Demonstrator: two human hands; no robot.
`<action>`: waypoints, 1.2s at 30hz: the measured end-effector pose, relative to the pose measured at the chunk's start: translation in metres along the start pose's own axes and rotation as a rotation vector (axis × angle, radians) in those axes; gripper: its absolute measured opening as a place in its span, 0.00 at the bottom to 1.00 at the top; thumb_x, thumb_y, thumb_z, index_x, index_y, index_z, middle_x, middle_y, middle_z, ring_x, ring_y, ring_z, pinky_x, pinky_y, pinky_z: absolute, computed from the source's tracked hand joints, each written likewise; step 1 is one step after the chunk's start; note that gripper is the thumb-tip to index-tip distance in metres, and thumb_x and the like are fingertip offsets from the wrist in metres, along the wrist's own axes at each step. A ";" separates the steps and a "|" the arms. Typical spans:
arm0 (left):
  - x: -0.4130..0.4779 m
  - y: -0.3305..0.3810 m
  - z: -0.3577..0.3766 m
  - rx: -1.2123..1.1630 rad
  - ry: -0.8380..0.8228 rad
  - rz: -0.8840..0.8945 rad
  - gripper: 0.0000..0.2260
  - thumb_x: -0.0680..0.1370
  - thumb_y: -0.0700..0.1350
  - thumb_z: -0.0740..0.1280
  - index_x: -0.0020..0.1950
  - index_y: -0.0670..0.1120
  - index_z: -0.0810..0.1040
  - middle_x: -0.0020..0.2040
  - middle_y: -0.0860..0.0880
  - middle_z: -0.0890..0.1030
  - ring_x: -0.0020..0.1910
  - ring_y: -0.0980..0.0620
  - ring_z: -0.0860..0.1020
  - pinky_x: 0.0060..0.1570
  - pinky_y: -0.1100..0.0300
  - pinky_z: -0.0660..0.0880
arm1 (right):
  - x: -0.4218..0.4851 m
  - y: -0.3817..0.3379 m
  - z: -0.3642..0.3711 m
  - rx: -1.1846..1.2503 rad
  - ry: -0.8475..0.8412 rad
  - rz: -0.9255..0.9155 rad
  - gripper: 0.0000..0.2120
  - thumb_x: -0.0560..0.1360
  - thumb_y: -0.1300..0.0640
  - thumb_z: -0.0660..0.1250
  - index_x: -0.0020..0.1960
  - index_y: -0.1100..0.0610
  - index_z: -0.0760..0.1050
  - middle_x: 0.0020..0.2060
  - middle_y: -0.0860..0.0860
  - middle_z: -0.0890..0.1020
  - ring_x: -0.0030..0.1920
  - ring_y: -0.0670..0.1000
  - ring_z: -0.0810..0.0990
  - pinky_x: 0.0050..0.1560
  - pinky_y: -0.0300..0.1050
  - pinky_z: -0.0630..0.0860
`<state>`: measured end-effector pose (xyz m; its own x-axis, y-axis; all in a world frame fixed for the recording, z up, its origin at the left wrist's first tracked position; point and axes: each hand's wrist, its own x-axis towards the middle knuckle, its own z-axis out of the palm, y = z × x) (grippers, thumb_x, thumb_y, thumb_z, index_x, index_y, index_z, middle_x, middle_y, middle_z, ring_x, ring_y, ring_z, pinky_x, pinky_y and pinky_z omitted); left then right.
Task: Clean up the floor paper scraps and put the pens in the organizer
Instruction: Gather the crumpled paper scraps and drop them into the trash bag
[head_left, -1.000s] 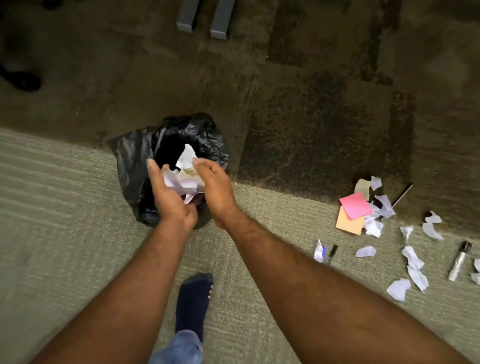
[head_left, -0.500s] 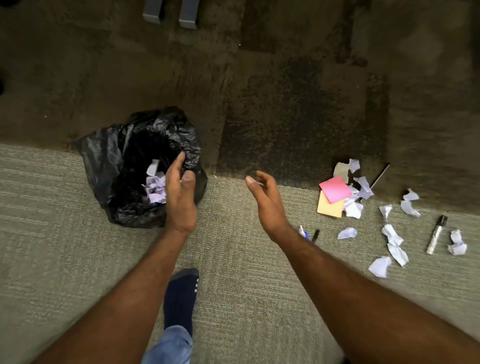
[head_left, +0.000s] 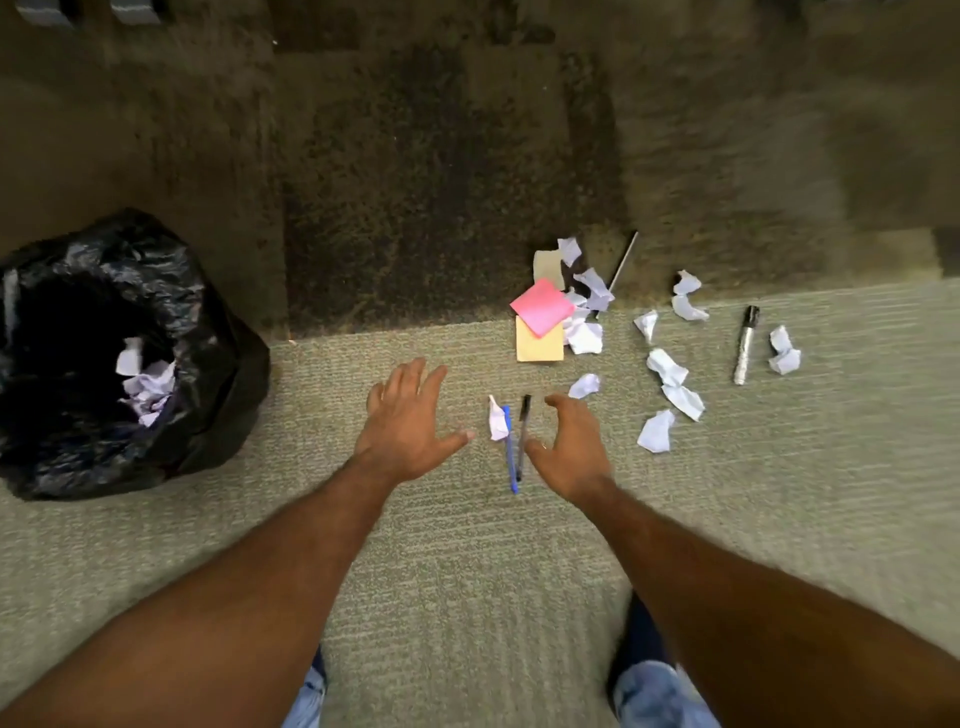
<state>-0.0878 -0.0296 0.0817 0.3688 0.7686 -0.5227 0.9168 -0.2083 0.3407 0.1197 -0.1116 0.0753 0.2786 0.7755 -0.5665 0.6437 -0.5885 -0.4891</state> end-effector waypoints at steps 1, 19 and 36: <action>0.002 0.003 0.007 0.058 -0.033 0.026 0.41 0.74 0.65 0.65 0.80 0.50 0.53 0.81 0.43 0.53 0.79 0.43 0.52 0.75 0.42 0.53 | -0.002 0.013 -0.003 -0.067 -0.008 -0.010 0.29 0.72 0.54 0.71 0.70 0.59 0.68 0.66 0.57 0.73 0.68 0.58 0.70 0.68 0.48 0.65; 0.075 0.068 0.105 0.148 -0.193 -0.022 0.31 0.71 0.49 0.75 0.69 0.48 0.65 0.65 0.42 0.64 0.63 0.40 0.70 0.56 0.43 0.76 | 0.035 0.123 -0.019 -0.240 -0.063 -0.029 0.36 0.72 0.53 0.69 0.76 0.57 0.59 0.75 0.55 0.61 0.75 0.56 0.60 0.75 0.54 0.61; 0.110 0.092 0.067 -0.161 -0.184 0.035 0.13 0.77 0.35 0.57 0.54 0.51 0.71 0.49 0.47 0.75 0.44 0.48 0.73 0.41 0.54 0.68 | 0.042 0.141 -0.033 -0.220 0.027 0.015 0.38 0.71 0.51 0.71 0.76 0.54 0.58 0.76 0.54 0.60 0.75 0.56 0.61 0.74 0.52 0.61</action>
<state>0.0469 -0.0048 0.0033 0.4351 0.6363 -0.6371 0.8724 -0.1227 0.4732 0.2460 -0.1544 0.0045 0.3062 0.7744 -0.5536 0.7787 -0.5383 -0.3223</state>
